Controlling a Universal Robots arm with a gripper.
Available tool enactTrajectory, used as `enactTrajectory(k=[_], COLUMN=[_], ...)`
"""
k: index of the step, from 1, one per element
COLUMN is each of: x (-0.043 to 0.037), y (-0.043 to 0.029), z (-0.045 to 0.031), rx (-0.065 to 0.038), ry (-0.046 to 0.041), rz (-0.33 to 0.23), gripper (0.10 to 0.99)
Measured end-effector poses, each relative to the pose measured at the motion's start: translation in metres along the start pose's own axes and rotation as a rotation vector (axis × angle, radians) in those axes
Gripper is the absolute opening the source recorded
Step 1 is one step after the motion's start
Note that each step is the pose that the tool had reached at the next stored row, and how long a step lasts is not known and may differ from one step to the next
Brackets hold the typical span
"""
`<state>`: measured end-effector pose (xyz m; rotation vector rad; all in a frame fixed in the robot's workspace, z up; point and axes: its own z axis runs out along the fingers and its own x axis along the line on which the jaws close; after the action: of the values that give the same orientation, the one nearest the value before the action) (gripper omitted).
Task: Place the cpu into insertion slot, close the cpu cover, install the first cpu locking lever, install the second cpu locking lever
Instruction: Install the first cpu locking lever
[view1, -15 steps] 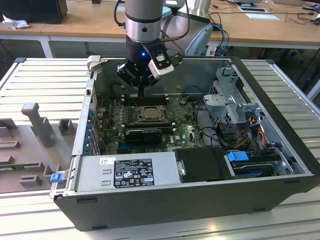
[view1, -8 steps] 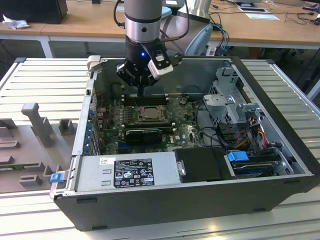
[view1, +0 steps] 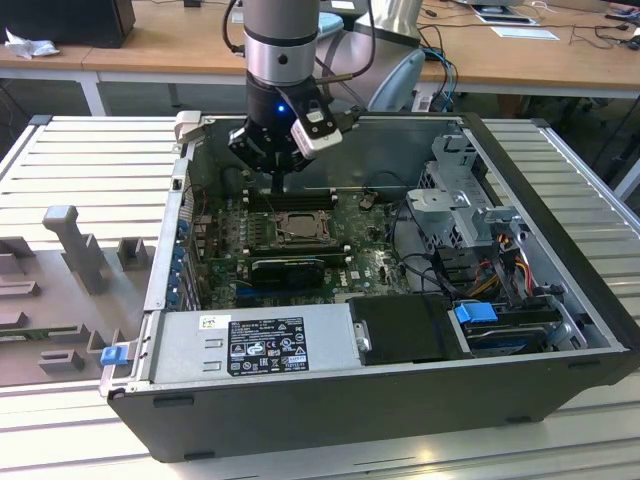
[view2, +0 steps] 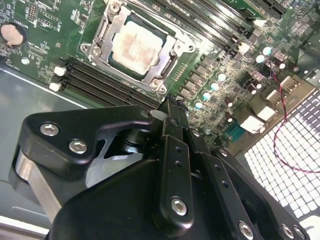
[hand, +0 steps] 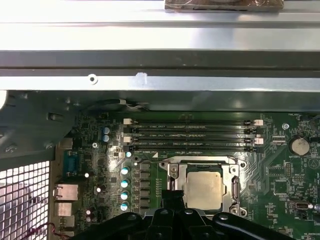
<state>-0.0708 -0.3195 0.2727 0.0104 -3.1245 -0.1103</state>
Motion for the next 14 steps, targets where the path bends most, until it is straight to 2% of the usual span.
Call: enactTrajectory(k=[5,14], x=[0.0090,0.0144], y=[0.0000,-0.0001], z=[0.0007,0.0019], rx=[-0.001,-0.001], ry=[0.0000,0.0001], rz=[-0.001,-0.001], gripper=[0.106,0.106])
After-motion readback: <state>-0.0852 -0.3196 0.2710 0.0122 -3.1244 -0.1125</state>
